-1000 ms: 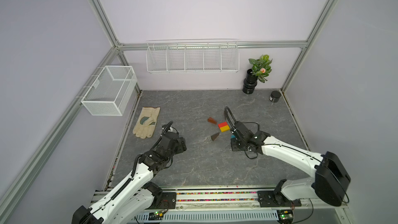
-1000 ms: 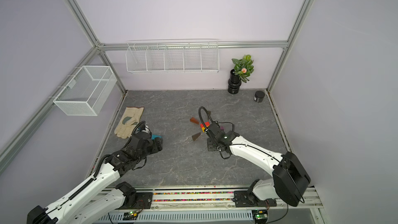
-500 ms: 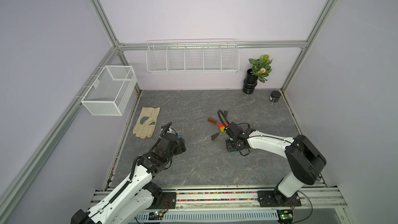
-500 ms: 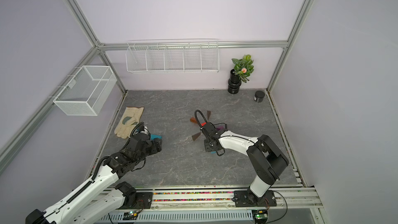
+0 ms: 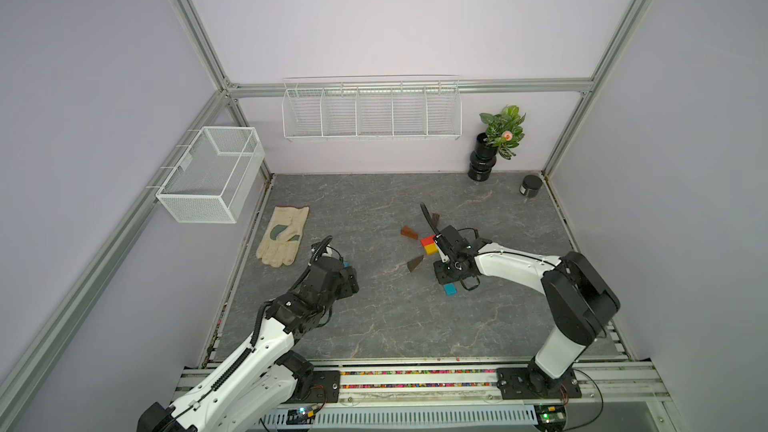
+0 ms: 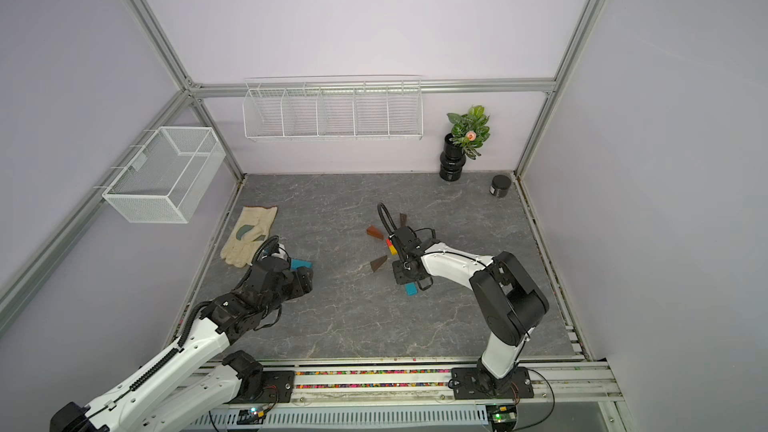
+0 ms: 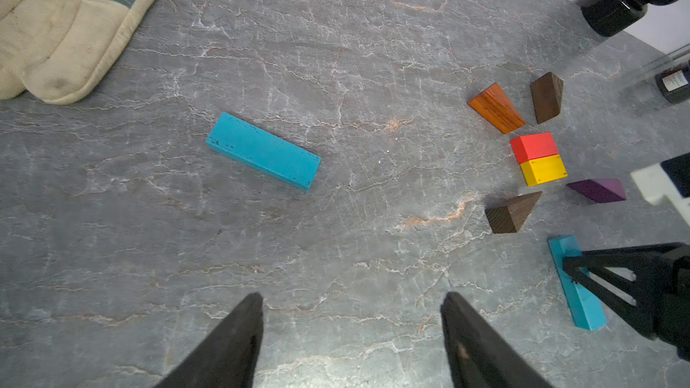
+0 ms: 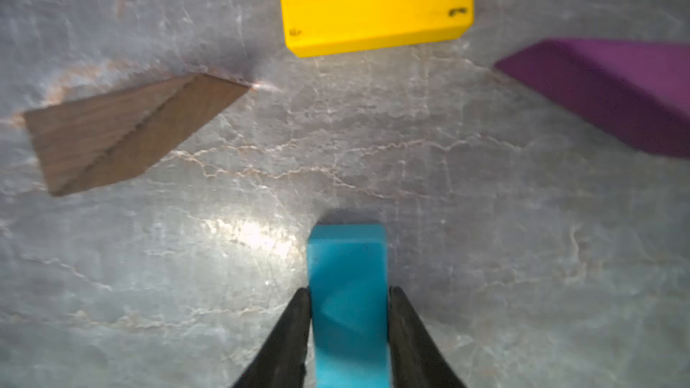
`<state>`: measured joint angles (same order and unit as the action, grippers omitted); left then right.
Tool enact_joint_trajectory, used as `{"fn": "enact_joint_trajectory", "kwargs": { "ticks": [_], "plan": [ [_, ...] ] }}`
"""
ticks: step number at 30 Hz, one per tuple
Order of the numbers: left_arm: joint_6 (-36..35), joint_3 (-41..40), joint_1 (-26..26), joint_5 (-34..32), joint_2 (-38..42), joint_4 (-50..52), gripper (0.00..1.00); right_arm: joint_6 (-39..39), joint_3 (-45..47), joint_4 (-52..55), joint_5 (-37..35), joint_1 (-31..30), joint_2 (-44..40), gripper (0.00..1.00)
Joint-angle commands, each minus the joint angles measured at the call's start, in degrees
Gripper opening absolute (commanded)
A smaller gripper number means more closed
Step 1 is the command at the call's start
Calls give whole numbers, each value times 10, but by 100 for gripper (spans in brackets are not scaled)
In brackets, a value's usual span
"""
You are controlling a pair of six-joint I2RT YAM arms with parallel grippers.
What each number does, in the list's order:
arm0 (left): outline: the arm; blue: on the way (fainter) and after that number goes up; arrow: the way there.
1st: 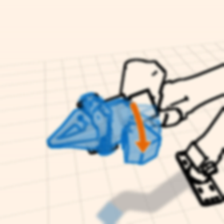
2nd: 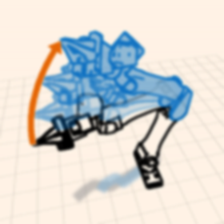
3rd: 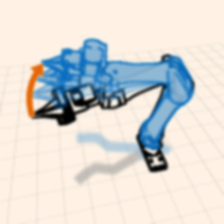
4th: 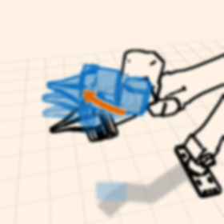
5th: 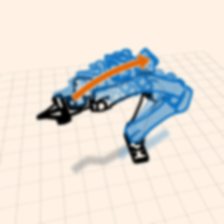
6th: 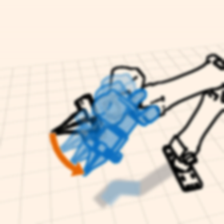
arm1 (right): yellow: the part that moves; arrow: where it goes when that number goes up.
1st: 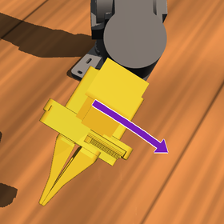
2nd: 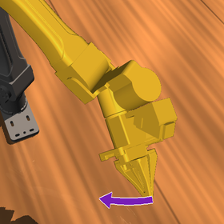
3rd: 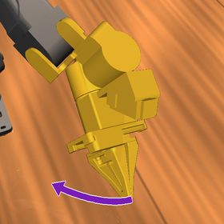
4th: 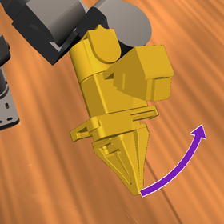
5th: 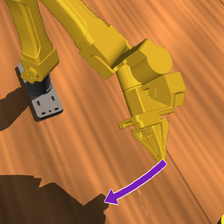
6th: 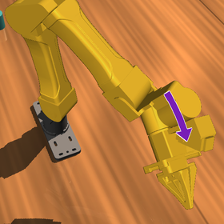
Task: Assemble a small pinwheel with building blocks
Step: Assemble the building block at the center of the board.
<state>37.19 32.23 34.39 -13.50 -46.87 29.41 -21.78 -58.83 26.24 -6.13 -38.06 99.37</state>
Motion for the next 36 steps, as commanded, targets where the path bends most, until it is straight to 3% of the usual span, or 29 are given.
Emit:
{"fn": "enact_joint_trajectory", "kwargs": {
  "ticks": [1,36],
  "plan": [
    [0,-6,-3,-7,0,4,77,5,-6,15,-2,8,15,29],
    [-3,-5,-3,-7,-19,-11,78,32,-103,10,37,52,106,29]
  ]
}}
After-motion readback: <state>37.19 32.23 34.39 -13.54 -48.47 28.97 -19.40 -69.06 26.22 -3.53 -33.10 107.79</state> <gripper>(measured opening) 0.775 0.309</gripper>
